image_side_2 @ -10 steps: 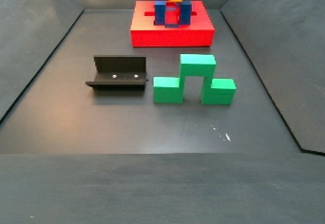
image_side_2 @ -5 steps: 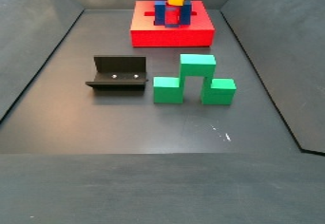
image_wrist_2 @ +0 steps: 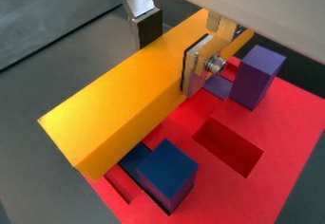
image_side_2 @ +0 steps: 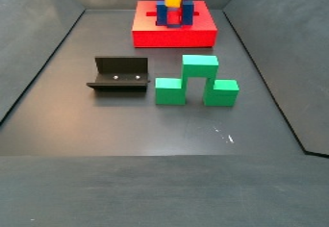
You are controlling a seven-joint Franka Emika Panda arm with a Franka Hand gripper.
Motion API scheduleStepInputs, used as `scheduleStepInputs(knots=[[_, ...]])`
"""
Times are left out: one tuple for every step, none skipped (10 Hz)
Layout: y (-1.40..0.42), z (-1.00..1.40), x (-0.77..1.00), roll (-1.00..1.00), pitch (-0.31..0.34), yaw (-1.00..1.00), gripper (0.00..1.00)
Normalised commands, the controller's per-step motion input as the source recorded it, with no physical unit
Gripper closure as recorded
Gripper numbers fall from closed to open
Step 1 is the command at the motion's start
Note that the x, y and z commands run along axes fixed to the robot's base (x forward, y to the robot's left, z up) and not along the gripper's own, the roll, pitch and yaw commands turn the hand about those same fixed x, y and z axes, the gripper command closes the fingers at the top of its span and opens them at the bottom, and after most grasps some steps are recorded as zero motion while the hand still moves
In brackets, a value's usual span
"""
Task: Pick up the yellow object. Move up. Move to above the board. Insert the yellow object.
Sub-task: Insert the yellow object.
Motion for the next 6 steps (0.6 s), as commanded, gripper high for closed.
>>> scheduleStepInputs(knots=[[0.02,-0.05,0.00,0.00,0.091,-0.06,1.00],[0.00,0.00,0.00,0.00,0.090,0.00,1.00],[-0.01,0.07,0.00,0.00,0.077,0.00,1.00],[-0.04,0.14,0.00,-0.03,0.073,0.01,1.00],[-0.02,0.11,0.00,-0.03,0.051,0.10,1.00],[0.00,0.05,0.00,-0.02,0.047,0.13,1.00]])
